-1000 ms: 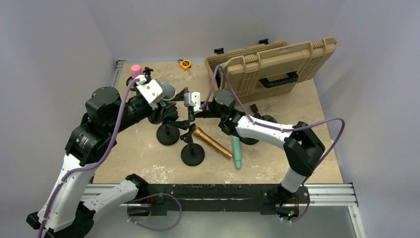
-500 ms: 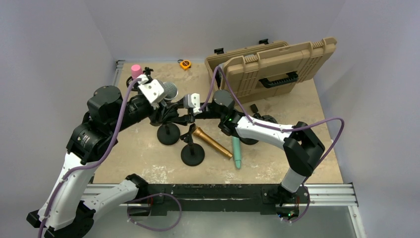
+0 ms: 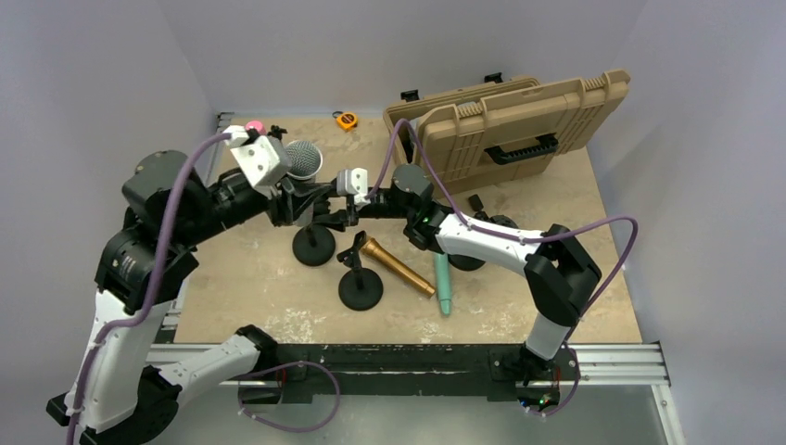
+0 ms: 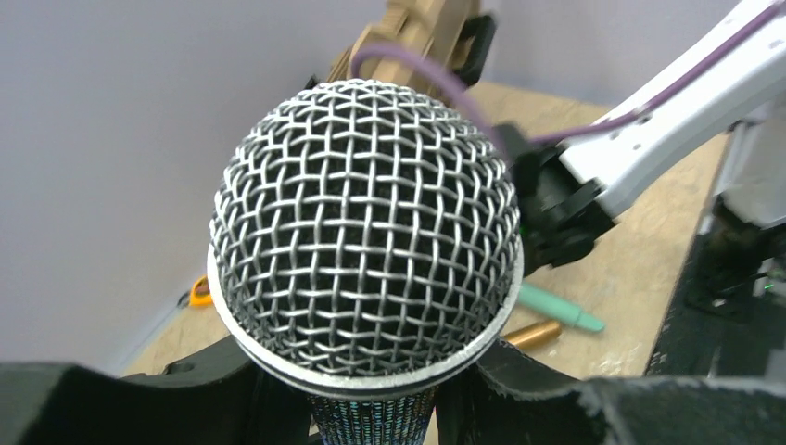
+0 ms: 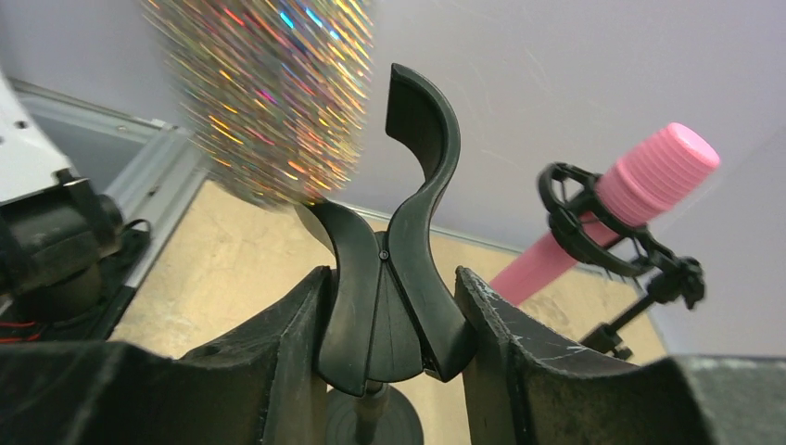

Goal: Remove the microphone from the stand

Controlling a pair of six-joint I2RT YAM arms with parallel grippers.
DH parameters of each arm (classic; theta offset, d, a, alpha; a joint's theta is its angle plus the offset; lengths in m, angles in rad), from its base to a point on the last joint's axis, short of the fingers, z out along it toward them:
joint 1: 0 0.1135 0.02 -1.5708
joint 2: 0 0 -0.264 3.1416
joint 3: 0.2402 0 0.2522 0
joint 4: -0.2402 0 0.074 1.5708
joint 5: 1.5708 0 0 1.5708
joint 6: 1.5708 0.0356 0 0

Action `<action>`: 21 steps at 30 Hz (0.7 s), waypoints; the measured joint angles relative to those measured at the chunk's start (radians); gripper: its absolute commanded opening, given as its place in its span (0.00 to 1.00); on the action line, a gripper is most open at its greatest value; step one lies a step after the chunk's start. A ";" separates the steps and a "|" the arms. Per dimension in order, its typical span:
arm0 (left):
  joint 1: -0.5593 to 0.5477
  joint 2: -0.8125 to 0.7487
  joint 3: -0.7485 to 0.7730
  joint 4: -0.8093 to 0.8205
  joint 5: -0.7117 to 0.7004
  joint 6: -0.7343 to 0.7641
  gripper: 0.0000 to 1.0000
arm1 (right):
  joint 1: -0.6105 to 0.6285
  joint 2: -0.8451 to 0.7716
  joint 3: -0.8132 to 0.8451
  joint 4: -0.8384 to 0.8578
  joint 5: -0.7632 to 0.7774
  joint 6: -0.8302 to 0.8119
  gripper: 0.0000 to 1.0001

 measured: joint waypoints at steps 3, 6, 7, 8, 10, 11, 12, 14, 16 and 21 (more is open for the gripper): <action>-0.007 0.013 0.087 0.002 0.060 -0.070 0.00 | -0.002 0.005 0.005 0.006 0.052 0.002 0.00; -0.012 -0.010 0.151 0.015 0.055 -0.122 0.00 | -0.005 0.006 0.006 0.010 0.087 0.013 0.00; -0.012 -0.023 0.163 0.021 0.036 -0.134 0.00 | -0.005 0.006 0.006 0.011 0.098 0.018 0.00; -0.012 -0.037 0.170 0.024 0.008 -0.145 0.00 | -0.005 0.006 0.006 0.012 0.111 0.026 0.00; -0.012 -0.074 0.178 0.023 -0.055 -0.156 0.00 | -0.005 0.006 0.006 0.013 0.144 0.042 0.00; -0.012 -0.093 0.179 0.022 -0.099 -0.164 0.00 | -0.005 0.006 0.006 0.013 0.162 0.053 0.00; -0.012 -0.111 0.179 0.013 -0.145 -0.169 0.00 | -0.005 0.006 0.008 0.012 0.176 0.060 0.00; -0.012 -0.139 0.163 -0.010 -0.238 -0.179 0.00 | -0.005 0.006 0.011 0.007 0.205 0.076 0.00; -0.012 -0.158 0.113 -0.034 -0.320 -0.192 0.00 | -0.005 0.006 0.013 0.002 0.230 0.089 0.00; -0.012 -0.171 -0.143 -0.128 -0.477 -0.267 0.00 | -0.007 -0.011 0.014 -0.035 0.290 0.123 0.00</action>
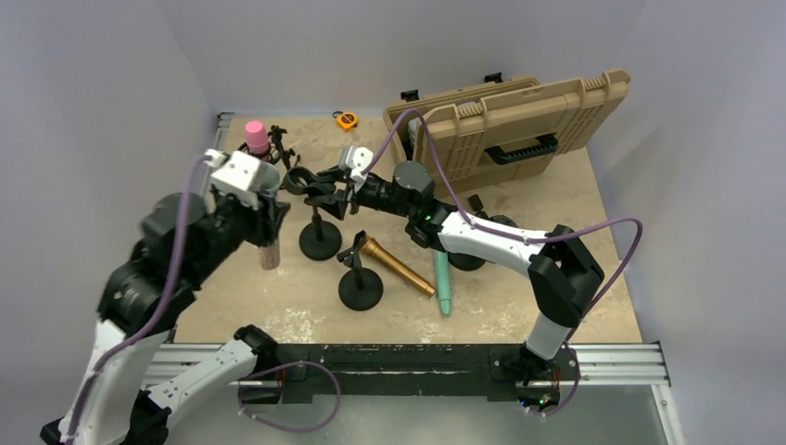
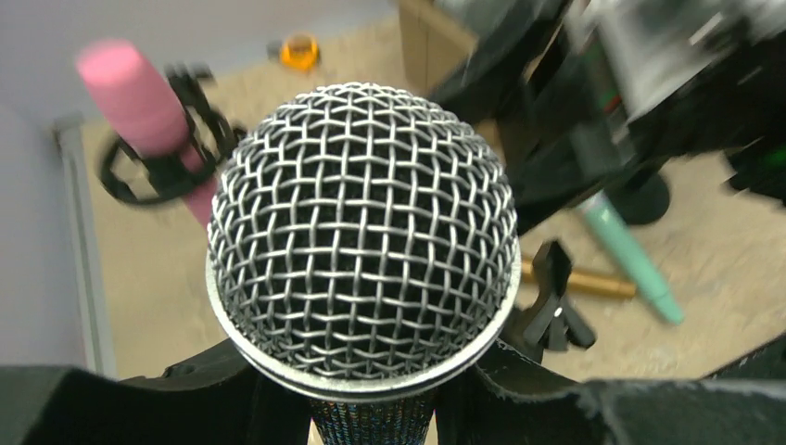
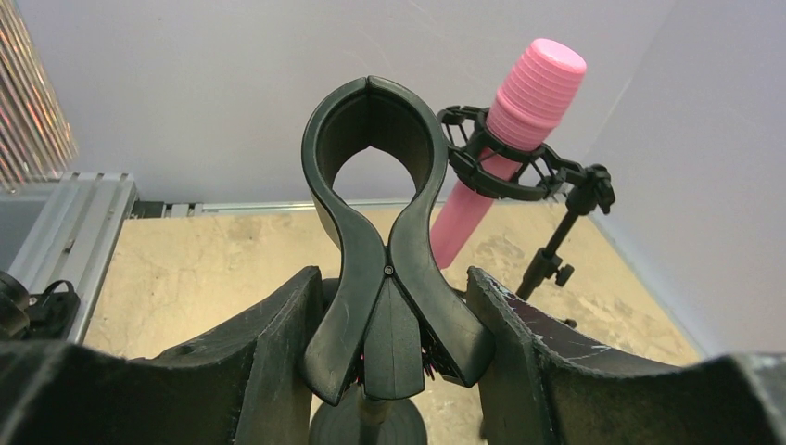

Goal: Remove the microphone from the stand

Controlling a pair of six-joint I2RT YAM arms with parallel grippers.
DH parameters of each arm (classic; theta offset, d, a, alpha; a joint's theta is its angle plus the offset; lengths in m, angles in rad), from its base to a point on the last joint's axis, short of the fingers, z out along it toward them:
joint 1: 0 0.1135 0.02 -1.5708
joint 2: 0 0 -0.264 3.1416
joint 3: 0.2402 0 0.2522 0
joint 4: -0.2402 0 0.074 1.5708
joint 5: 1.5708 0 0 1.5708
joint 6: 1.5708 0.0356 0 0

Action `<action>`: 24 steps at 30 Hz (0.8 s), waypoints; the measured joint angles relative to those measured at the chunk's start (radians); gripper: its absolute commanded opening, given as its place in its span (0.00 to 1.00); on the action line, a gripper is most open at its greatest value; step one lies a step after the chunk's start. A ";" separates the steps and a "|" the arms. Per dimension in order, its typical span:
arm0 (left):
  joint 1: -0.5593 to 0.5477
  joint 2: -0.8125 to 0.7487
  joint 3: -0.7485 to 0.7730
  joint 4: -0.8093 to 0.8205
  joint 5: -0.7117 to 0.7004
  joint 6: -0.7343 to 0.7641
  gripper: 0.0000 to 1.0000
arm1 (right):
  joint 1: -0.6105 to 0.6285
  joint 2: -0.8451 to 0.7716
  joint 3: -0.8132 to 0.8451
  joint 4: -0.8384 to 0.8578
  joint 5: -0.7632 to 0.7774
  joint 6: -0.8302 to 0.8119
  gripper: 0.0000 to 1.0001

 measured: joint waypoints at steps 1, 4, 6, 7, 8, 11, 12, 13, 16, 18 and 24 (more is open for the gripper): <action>0.000 -0.005 -0.061 -0.015 -0.018 -0.026 0.00 | -0.001 -0.004 0.000 -0.008 0.011 0.005 0.00; 0.000 -0.006 -0.218 -0.042 -0.050 -0.113 0.00 | -0.006 -0.014 0.000 -0.037 0.048 0.024 0.00; 0.000 -0.006 -0.274 -0.055 -0.064 -0.166 0.00 | -0.008 -0.019 0.003 -0.056 0.072 0.032 0.00; 0.000 -0.008 -0.295 -0.056 -0.074 -0.193 0.00 | -0.008 -0.022 0.006 -0.068 0.082 0.036 0.00; 0.000 -0.010 -0.314 -0.053 -0.083 -0.219 0.00 | -0.008 -0.026 0.008 -0.081 0.095 0.042 0.00; 0.000 -0.023 -0.362 -0.034 -0.109 -0.286 0.00 | -0.010 -0.043 0.008 -0.116 0.121 0.054 0.00; 0.000 -0.029 -0.380 -0.026 -0.121 -0.311 0.00 | -0.011 -0.050 0.008 -0.128 0.127 0.058 0.00; 0.000 -0.035 -0.399 -0.016 -0.132 -0.336 0.00 | -0.013 -0.056 0.008 -0.142 0.132 0.059 0.00; 0.001 -0.044 -0.461 0.018 -0.151 -0.416 0.00 | -0.017 -0.064 0.012 -0.170 0.158 0.058 0.00; 0.005 -0.042 -0.514 0.053 -0.156 -0.470 0.00 | -0.020 -0.063 0.019 -0.183 0.179 0.061 0.00; 0.045 0.048 -0.679 0.167 -0.126 -0.566 0.00 | -0.020 -0.063 0.029 -0.204 0.207 0.068 0.00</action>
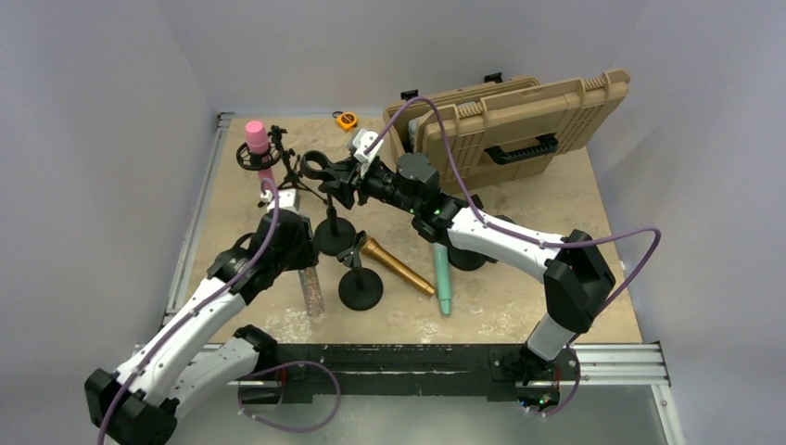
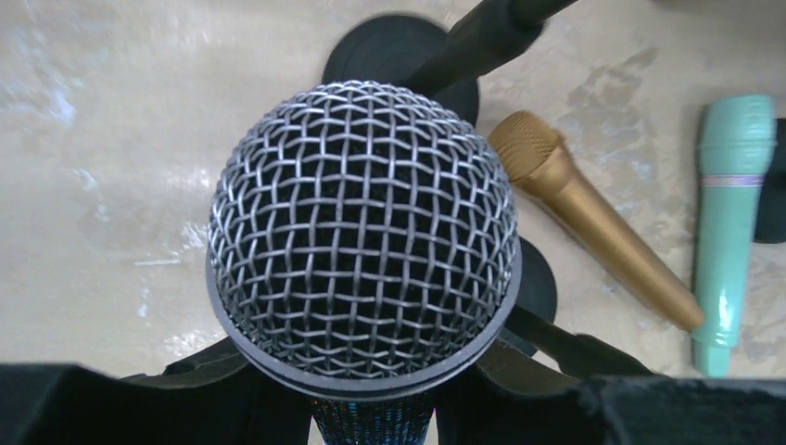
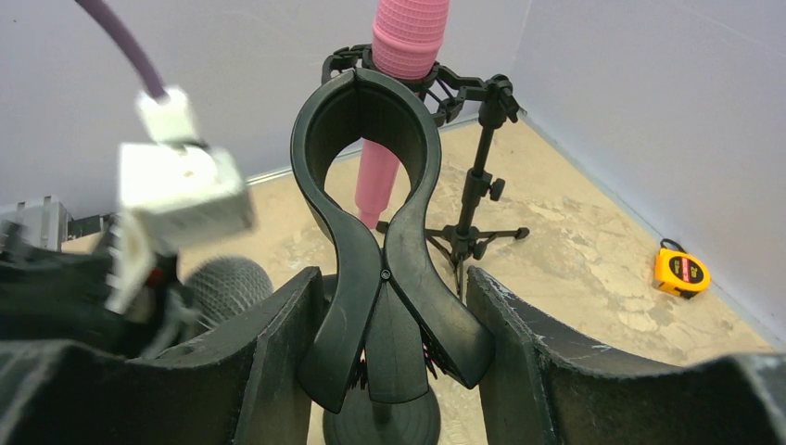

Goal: Remove the microphone from the stand

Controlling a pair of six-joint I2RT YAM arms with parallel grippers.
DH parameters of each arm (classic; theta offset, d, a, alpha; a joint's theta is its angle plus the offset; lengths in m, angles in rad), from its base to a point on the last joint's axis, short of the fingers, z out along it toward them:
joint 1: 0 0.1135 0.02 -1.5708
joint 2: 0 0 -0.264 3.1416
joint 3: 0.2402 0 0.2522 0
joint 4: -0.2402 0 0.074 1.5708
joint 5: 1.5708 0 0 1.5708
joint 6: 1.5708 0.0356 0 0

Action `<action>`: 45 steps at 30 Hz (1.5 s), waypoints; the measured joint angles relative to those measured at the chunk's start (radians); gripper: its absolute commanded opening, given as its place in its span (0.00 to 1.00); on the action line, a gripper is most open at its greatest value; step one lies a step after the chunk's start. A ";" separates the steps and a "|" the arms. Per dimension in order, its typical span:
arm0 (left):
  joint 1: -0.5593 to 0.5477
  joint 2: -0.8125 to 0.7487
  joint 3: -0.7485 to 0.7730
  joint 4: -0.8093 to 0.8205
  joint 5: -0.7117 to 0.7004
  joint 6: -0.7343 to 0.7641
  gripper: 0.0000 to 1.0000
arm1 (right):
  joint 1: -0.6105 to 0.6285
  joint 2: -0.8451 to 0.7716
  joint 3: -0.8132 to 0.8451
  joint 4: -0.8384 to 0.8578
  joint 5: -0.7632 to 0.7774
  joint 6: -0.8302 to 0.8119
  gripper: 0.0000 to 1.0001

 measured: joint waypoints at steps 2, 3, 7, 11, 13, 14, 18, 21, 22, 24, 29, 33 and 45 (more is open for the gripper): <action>0.025 0.052 -0.042 0.036 0.034 -0.017 0.00 | 0.000 0.000 0.000 0.000 0.000 0.000 0.00; 0.039 0.082 -0.059 0.053 0.054 -0.023 0.00 | 0.000 0.000 0.000 0.000 0.000 0.000 0.00; 0.066 0.199 -0.098 0.119 0.125 -0.035 0.00 | 0.000 0.000 0.000 0.000 -0.001 0.001 0.00; 0.068 0.291 -0.110 0.165 0.158 -0.035 0.26 | 0.001 0.000 0.000 0.001 -0.001 0.001 0.00; 0.068 0.328 -0.117 0.188 0.165 -0.036 0.39 | 0.002 0.000 0.000 0.001 0.000 0.001 0.00; 0.068 0.344 -0.123 0.199 0.169 -0.038 0.44 | 0.002 0.000 0.000 0.001 0.000 0.001 0.00; 0.072 0.364 -0.151 0.232 0.178 -0.050 0.59 | 0.002 0.000 0.000 0.001 0.001 0.002 0.05; 0.074 0.364 -0.161 0.242 0.178 -0.061 0.68 | 0.002 0.000 0.000 0.001 0.006 0.005 0.07; 0.073 0.363 -0.161 0.242 0.178 -0.063 0.69 | 0.003 0.000 0.000 0.001 0.010 0.005 0.08; 0.074 0.356 -0.163 0.243 0.177 -0.066 0.71 | 0.003 0.000 0.000 0.001 0.017 0.005 0.10; 0.074 0.293 -0.163 0.230 0.176 -0.069 0.73 | 0.009 0.000 0.000 0.001 0.022 0.005 0.20; 0.074 0.180 -0.160 0.196 0.187 -0.063 0.74 | 0.011 0.000 0.000 0.001 0.034 0.005 0.35; 0.095 -0.224 0.176 0.106 0.272 0.009 0.94 | 0.018 -0.002 0.000 0.013 0.066 0.005 0.94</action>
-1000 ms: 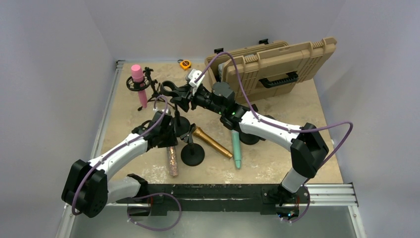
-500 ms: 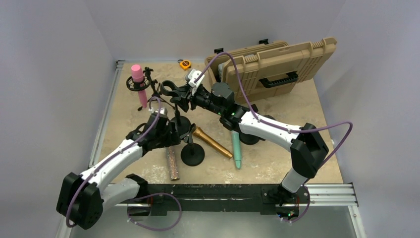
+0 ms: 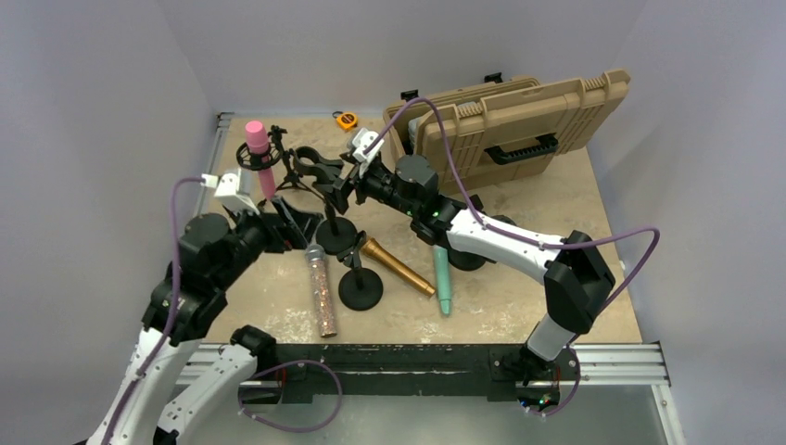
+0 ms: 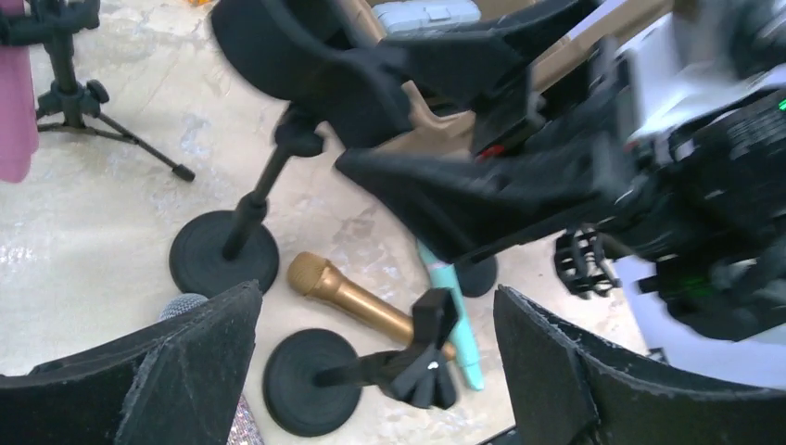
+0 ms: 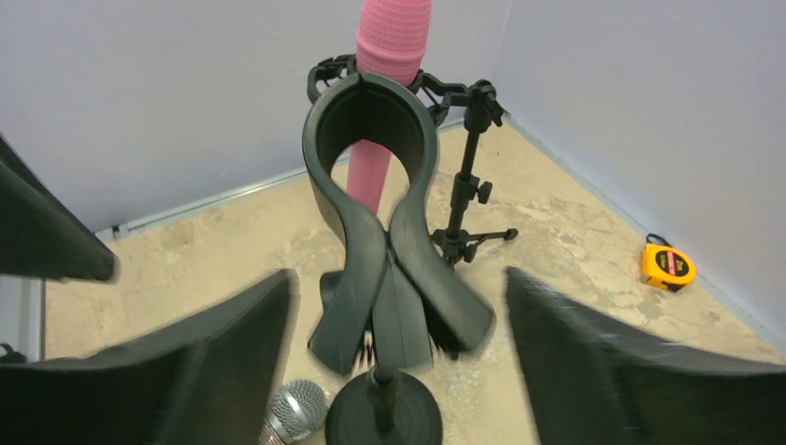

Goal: Remove the microphone from the stand

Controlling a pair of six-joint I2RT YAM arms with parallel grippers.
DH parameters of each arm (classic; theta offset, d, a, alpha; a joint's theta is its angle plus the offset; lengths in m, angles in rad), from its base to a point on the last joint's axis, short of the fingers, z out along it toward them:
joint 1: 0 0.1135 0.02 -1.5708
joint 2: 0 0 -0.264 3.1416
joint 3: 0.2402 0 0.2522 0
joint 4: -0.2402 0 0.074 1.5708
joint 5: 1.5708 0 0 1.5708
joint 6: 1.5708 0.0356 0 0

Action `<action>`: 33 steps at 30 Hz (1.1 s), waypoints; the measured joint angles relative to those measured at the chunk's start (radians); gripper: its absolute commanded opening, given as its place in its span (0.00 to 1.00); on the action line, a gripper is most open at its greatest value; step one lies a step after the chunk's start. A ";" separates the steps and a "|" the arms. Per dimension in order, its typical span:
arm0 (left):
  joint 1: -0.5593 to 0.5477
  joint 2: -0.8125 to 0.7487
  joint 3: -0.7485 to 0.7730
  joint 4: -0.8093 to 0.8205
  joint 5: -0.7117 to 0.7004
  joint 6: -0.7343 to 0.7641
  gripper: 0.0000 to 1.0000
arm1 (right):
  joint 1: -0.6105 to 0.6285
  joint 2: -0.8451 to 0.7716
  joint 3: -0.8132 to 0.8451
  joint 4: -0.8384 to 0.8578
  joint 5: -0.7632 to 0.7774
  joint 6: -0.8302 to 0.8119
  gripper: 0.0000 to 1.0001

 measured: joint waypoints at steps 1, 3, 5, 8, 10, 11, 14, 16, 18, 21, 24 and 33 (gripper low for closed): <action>0.002 0.029 0.053 -0.010 0.004 -0.003 0.94 | 0.001 -0.001 0.000 0.006 0.004 0.004 0.96; 0.007 0.124 0.206 -0.066 0.005 -0.021 0.94 | 0.003 -0.005 0.000 0.014 0.005 0.003 0.98; 0.011 0.209 0.317 -0.086 0.005 -0.038 0.93 | 0.005 -0.012 0.000 0.020 0.005 0.005 0.99; 0.026 0.269 0.367 -0.085 0.000 -0.075 0.87 | 0.009 -0.032 0.000 0.020 0.005 0.006 0.99; 0.041 0.289 0.364 -0.100 -0.018 -0.111 0.84 | 0.012 -0.057 0.000 0.018 0.005 0.006 0.99; 0.048 0.293 0.358 -0.101 -0.029 -0.135 0.82 | 0.012 -0.076 0.000 0.016 0.005 0.006 0.99; 0.059 0.294 0.343 -0.095 -0.063 -0.200 0.80 | 0.015 -0.139 -0.006 0.015 0.009 0.007 0.99; 0.066 0.299 0.342 -0.091 -0.085 -0.246 0.80 | 0.016 -0.195 -0.026 0.018 0.013 0.008 0.99; 0.077 0.313 0.341 -0.080 -0.100 -0.292 0.78 | 0.016 -0.247 -0.051 0.019 0.023 0.010 0.99; 0.105 0.340 0.323 -0.035 -0.105 -0.359 0.78 | 0.017 -0.318 -0.092 0.018 0.042 0.015 0.99; 0.138 0.368 0.250 0.066 -0.078 -0.414 0.80 | 0.017 -0.376 -0.136 0.012 0.060 0.019 0.99; 0.151 0.420 0.041 0.391 0.000 -0.477 0.48 | 0.017 -0.456 -0.220 0.006 0.087 0.047 0.99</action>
